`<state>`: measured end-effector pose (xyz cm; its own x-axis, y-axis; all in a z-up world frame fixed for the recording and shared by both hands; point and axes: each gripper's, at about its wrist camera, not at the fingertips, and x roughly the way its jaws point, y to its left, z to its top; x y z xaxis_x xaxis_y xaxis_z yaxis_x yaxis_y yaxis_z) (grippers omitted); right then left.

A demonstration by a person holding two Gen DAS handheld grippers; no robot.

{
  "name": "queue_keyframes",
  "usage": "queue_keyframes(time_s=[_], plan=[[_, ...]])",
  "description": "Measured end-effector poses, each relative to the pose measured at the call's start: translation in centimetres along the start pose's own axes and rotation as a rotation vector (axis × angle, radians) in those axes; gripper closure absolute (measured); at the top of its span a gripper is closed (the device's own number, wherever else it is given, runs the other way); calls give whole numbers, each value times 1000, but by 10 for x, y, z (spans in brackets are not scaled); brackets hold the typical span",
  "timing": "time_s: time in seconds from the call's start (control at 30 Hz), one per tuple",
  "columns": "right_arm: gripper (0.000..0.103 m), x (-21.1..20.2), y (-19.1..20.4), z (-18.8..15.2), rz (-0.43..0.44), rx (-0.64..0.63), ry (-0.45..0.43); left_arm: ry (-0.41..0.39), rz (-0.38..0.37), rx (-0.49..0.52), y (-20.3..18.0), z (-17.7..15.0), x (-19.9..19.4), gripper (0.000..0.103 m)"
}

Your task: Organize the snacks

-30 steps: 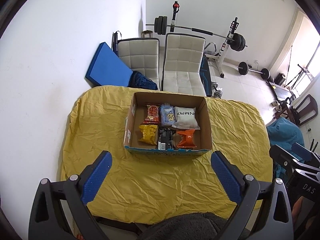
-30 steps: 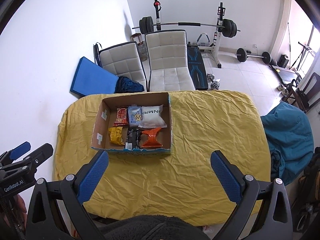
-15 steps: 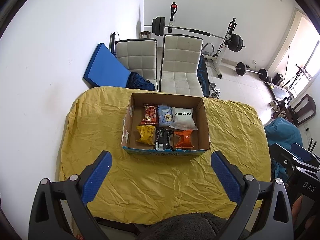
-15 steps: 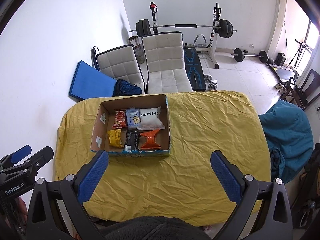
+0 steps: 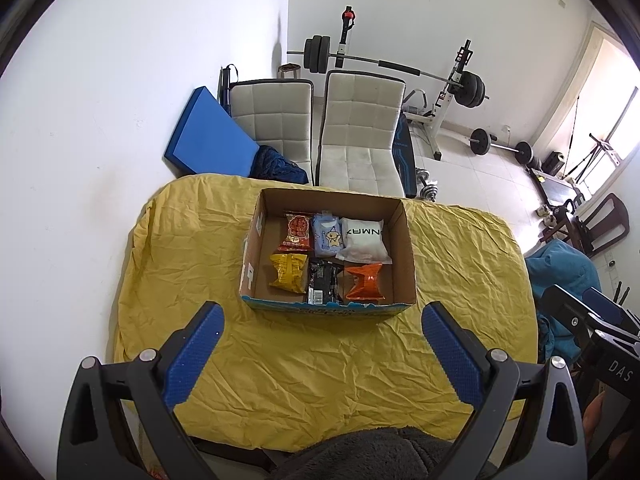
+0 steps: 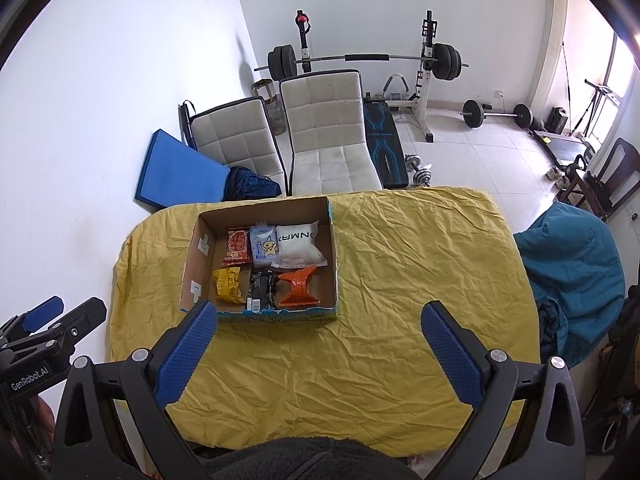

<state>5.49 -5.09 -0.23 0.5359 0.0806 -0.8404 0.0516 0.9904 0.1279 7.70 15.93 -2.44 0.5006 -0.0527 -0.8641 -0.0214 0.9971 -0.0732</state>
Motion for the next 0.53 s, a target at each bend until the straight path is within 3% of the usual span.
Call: queue_keyframes(time_s=[0.53], plan=[[0, 1, 0, 5, -2, 21, -10, -8, -17, 9, -4, 8, 3, 2]])
